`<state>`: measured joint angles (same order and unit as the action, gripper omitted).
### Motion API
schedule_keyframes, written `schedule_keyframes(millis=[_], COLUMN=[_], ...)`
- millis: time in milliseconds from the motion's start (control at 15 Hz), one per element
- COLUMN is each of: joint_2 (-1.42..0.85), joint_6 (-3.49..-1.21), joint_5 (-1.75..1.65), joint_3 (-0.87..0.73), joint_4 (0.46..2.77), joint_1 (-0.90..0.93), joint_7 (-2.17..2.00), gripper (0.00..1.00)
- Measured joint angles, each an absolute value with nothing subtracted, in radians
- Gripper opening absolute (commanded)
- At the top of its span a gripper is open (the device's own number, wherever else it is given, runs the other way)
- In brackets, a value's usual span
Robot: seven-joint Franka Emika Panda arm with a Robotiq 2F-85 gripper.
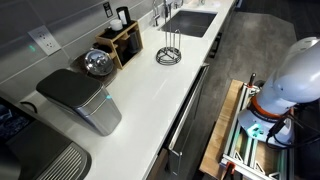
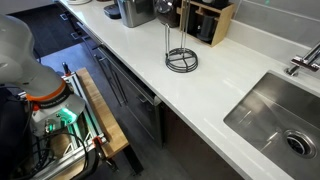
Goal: Pick up the paper towel roll and put it on the paper towel roll stand
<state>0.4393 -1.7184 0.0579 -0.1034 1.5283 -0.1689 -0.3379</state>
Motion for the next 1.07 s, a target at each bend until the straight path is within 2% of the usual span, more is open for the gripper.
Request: schedule_keyframes(millis=[1067], joint_2=[0.357], joint_6=[-1.597], joint_5=[0.063], joint_3=[-0.162], joint_4=[1.472], joint_1=[-0.186], joint_7=[-0.325], gripper=[0.19])
